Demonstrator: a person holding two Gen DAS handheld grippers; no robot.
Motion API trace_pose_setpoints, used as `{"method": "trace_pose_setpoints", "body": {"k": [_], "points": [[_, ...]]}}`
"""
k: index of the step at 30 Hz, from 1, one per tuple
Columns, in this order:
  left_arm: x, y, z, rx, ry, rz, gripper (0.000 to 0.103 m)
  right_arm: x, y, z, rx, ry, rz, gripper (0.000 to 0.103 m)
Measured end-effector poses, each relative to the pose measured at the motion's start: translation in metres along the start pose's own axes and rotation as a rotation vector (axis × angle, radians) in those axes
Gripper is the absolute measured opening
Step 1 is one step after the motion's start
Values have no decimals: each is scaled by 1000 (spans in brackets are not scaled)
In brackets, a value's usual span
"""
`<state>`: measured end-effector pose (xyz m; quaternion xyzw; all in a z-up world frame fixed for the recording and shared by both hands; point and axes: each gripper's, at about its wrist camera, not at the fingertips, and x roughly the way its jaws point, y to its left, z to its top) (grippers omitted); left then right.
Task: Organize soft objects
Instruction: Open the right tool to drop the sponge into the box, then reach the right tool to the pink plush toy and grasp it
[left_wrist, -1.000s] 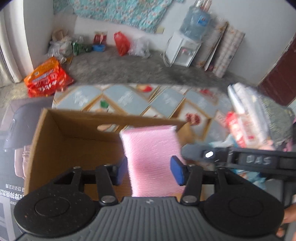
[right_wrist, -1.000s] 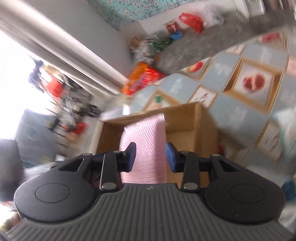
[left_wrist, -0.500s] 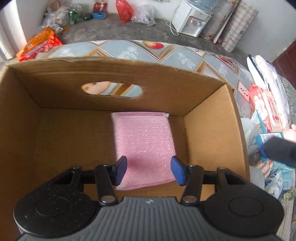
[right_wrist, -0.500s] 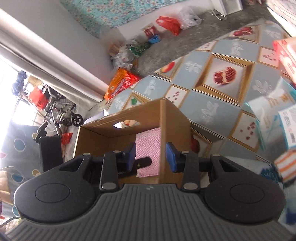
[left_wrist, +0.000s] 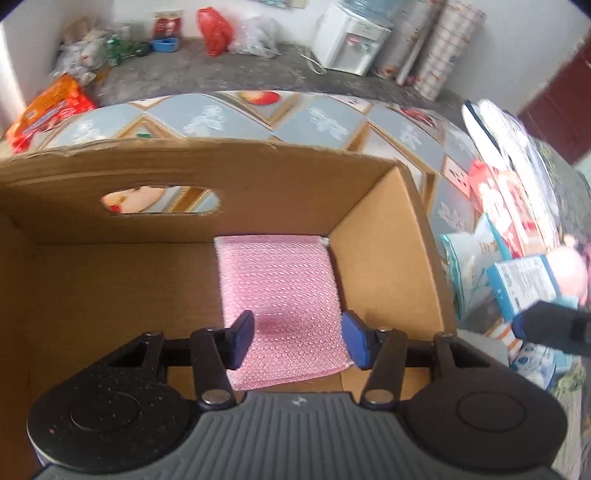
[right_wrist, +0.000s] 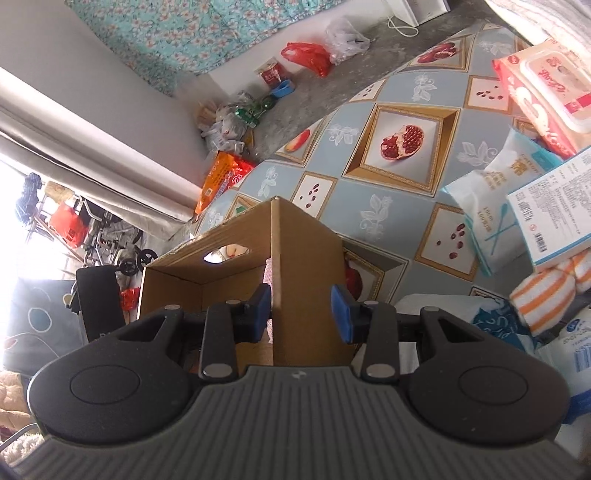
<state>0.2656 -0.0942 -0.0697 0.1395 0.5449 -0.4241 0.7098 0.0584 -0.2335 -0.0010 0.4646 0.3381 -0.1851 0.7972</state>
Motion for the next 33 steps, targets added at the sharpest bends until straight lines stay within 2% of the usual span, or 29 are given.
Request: {"method": "trace_pose_setpoints", "body": {"k": [7,9,12,17,23,26,29,33], "points": [[-47,2,1,-85,-76,25,63,-21,-17,-2,21,-52,20,44],[-65,-4,2,-85,-94,40,63,-30,-24,-3,39,-82,43,49],[-88,-25,5,-55,-118,53,64,-46,-39,-4,69,-120,62,53],[-106,-88,11,41,-153,5,65,-93,-81,1,110,-195,25,54],[-78,-188,8,136,-154,-80,65,-162,-158,27,145,-269,-92,55],[-51,-239,3,188,-132,-89,58,-182,-199,47,137,-277,-133,56],[-24,-285,-1,244,-104,-94,50,-192,-237,70,131,-267,-133,57],[7,-332,-5,297,-75,-104,46,-189,-280,102,133,-242,-107,58]]}}
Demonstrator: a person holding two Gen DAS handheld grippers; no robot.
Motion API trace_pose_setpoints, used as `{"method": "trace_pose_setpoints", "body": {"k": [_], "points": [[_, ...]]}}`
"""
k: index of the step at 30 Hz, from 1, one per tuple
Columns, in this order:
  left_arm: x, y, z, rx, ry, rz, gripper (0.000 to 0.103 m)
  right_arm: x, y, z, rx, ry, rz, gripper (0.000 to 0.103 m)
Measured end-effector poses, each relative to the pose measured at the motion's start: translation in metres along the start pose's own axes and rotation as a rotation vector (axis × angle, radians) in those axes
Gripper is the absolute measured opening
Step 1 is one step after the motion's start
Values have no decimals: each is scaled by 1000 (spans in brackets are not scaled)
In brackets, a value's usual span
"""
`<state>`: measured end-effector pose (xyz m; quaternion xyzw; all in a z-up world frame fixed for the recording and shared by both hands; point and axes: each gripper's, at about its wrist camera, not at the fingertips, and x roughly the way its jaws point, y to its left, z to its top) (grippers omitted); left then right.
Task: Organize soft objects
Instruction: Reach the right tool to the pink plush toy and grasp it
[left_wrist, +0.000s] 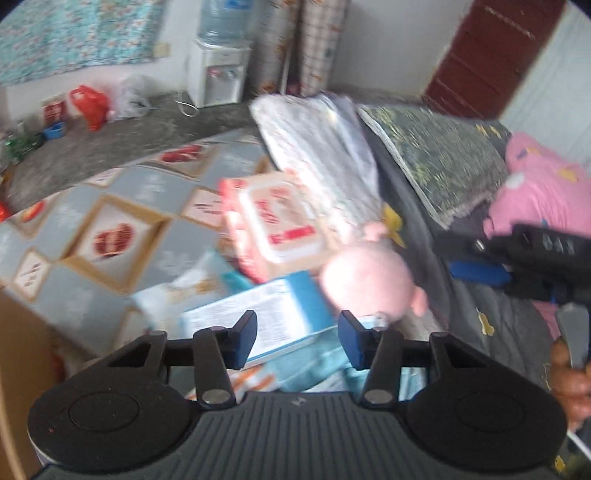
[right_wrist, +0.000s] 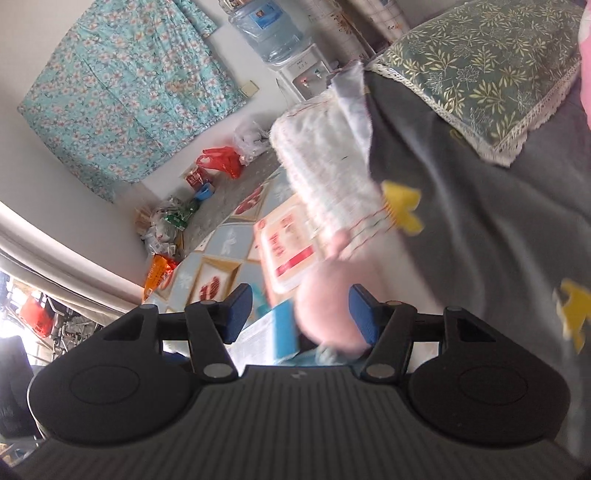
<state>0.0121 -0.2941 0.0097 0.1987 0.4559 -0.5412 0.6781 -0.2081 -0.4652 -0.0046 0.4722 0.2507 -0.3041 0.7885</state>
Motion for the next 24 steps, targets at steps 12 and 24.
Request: {"method": "trace_pose_setpoints", "body": {"k": [12,24], "points": [[56,-42,11,70,54,22,33,101,-41,40,31,137,19,47],[60,-56,5,96,81,-22,61,92,-37,36,79,160,226,7]]}}
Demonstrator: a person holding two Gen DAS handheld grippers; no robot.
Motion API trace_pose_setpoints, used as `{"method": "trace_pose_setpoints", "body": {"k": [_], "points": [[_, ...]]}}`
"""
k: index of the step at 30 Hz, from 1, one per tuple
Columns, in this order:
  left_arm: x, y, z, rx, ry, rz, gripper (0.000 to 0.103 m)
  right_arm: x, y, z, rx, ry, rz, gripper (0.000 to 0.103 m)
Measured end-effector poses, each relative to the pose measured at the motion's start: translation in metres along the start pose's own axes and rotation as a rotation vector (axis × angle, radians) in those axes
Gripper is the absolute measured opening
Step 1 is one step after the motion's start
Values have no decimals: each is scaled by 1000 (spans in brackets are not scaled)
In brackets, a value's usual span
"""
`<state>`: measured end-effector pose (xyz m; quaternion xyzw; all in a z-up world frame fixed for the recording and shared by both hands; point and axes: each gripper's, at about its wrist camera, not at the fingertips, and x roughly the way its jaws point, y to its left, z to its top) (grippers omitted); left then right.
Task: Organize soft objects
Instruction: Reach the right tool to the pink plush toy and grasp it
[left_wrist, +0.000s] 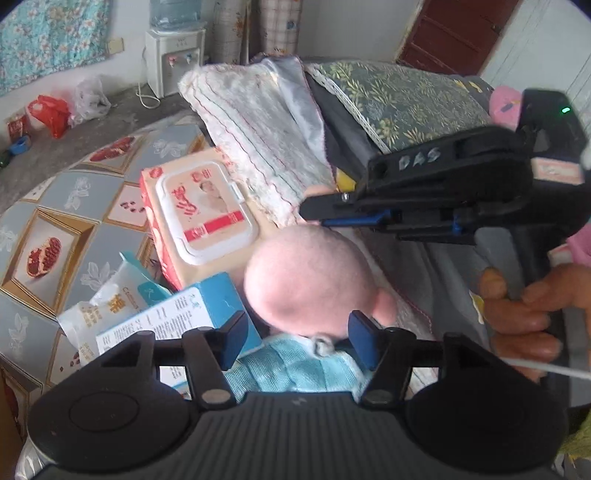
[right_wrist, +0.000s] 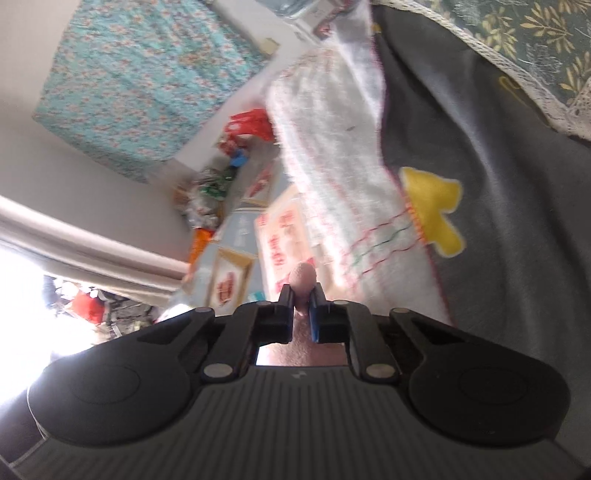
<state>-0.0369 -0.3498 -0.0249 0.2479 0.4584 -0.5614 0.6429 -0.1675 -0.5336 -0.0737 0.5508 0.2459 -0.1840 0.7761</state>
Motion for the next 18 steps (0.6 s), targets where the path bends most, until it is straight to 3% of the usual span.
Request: {"method": "trace_pose_setpoints", "body": {"k": [7,12,18], "points": [[-21,7,-22,-30,28,-15,62,-27,35,-18,-84,30,94,6],[-36,18,-44,-77,52,-5,64,-20,59,-50,-232,137,32,8],[-33,26,-57,-130,92,-18,64,-11,52,-70,-110,237,112,11]]}}
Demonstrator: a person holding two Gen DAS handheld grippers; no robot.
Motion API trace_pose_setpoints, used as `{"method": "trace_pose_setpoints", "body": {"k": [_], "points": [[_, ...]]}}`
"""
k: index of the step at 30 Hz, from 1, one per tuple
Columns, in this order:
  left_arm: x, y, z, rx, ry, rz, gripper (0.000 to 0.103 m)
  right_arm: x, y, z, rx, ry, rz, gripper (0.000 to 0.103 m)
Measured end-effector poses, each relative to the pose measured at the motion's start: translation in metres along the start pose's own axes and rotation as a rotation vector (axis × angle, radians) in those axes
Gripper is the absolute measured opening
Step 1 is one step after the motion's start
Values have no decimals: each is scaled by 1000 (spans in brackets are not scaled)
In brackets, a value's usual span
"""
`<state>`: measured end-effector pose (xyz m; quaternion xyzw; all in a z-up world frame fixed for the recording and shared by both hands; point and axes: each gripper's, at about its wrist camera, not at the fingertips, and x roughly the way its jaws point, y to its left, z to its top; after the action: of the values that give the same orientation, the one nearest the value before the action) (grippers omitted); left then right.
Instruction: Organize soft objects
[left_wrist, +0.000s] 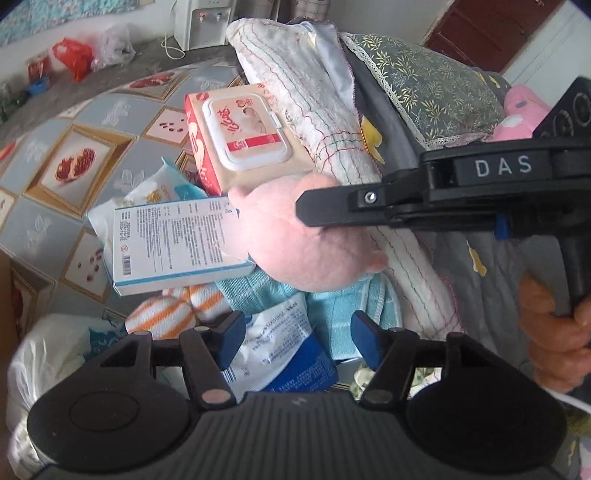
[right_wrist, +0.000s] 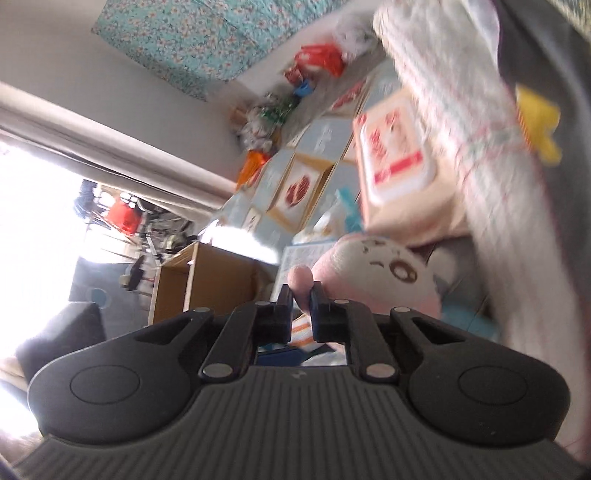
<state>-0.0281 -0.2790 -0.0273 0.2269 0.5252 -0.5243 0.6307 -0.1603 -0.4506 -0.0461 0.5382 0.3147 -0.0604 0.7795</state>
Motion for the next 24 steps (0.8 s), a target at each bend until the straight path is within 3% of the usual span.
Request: {"method": "trace_pose_setpoints", "body": {"k": [5,11,14,19,24], "points": [[-1,1,3,-23,-16,2,65,10,-16,-9,175,66,137,34],[6,-2,10,-15,-55,34,64,5,-21,-10,231,50,190,47],[8,-4,14,-10,-66,11,58,4,-31,-5,281,39,210,48],[11,-18,17,65,-77,35,54,3,-41,-3,332,33,233,48],[3,-15,16,48,-86,24,44,0,-51,-3,400,8,262,48]]}}
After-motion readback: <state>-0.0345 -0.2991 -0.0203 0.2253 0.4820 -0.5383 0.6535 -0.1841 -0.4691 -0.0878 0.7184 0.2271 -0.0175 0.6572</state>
